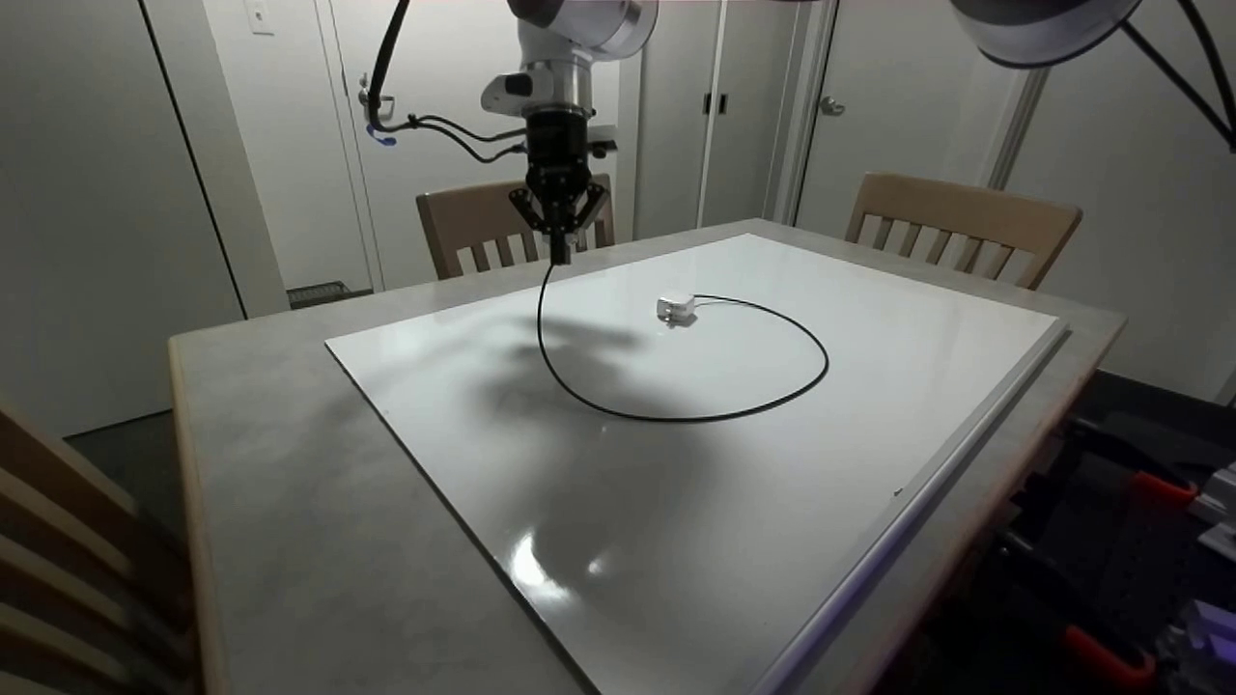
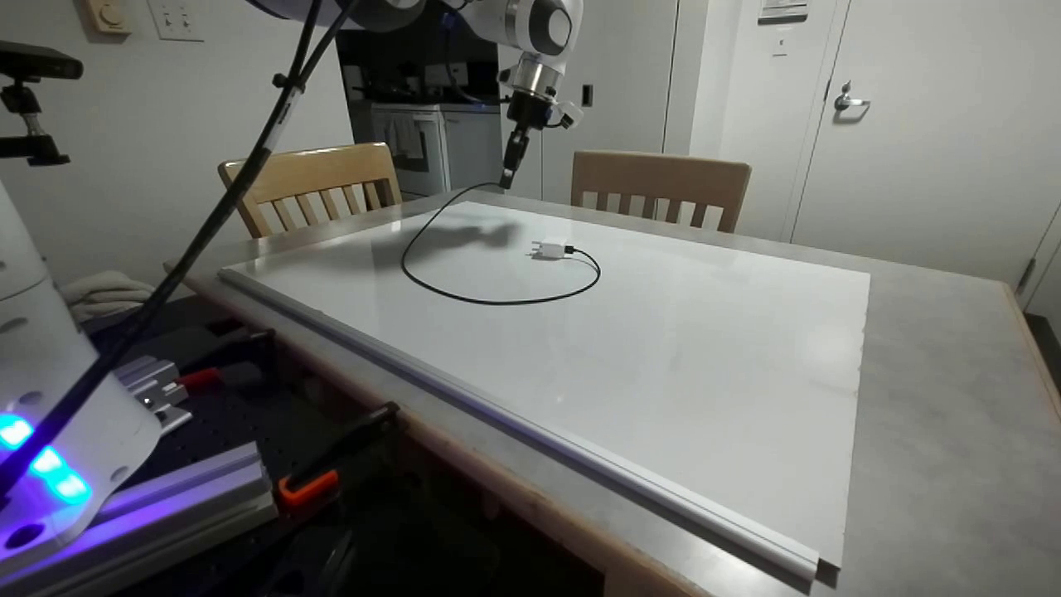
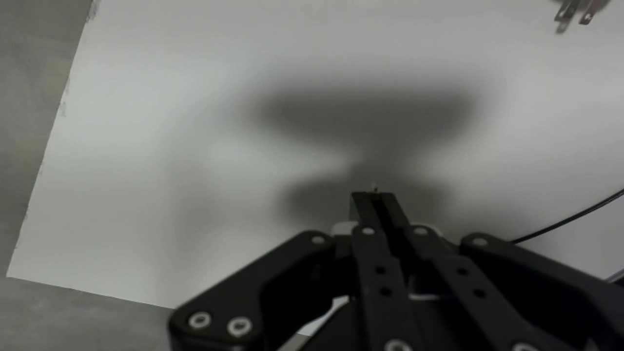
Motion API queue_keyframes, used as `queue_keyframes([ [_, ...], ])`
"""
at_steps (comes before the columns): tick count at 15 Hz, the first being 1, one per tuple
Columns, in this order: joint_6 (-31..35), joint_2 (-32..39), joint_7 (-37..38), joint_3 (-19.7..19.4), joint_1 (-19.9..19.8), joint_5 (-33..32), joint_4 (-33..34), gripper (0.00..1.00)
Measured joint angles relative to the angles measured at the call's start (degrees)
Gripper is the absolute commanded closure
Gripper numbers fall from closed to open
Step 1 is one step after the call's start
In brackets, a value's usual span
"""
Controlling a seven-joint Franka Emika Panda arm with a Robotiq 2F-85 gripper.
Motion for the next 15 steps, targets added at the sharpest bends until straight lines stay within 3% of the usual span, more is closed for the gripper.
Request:
queue_keyframes([
  [7, -0.3, 0.0, -2.4, 1.0, 0.8, 0.1, 0.0, 0.98],
  [15, -2.4, 0.1, -11.1, 1.2, 3.8, -0.1, 0.0, 0.98],
])
